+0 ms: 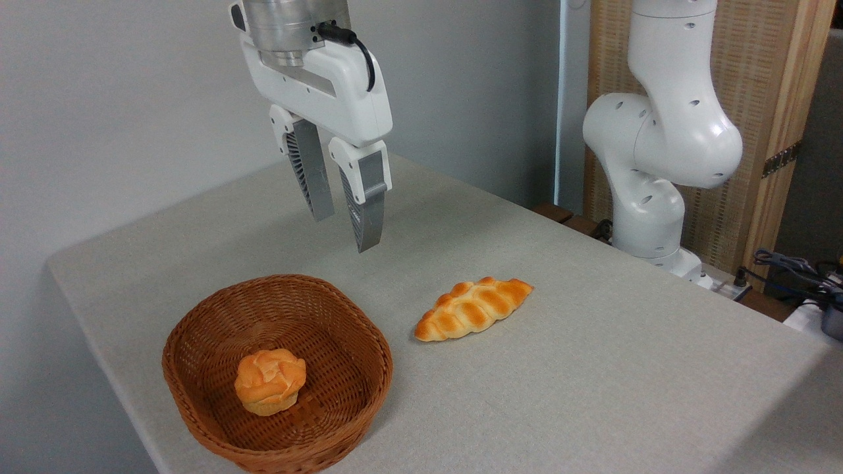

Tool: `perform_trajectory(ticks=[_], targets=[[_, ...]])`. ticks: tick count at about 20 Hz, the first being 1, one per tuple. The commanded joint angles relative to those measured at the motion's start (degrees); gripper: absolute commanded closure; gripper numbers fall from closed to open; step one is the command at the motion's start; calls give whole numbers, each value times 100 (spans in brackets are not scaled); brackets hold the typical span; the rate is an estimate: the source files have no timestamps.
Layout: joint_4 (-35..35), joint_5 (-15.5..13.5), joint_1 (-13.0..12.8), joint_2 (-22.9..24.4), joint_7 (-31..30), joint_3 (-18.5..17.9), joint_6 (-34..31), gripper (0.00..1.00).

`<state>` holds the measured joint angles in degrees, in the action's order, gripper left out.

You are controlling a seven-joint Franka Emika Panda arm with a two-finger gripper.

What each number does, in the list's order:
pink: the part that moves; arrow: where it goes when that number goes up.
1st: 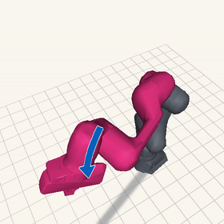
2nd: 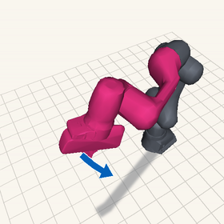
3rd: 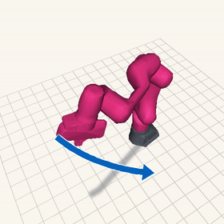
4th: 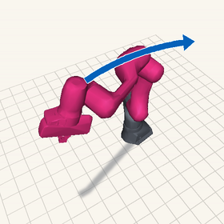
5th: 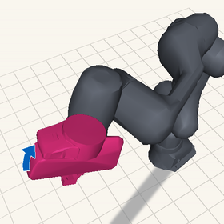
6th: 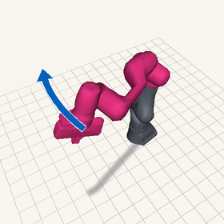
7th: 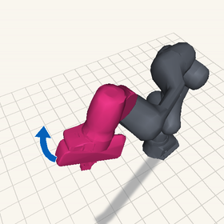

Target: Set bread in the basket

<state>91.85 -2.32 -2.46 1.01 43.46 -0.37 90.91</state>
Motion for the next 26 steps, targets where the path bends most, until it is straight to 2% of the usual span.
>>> perform_trajectory(ticks=[1, 26], targets=[[-106, -102, -44, -31, -74, -68, -161, 0], [-9, -102, 0, 13, -57, -68, -161, 0]])
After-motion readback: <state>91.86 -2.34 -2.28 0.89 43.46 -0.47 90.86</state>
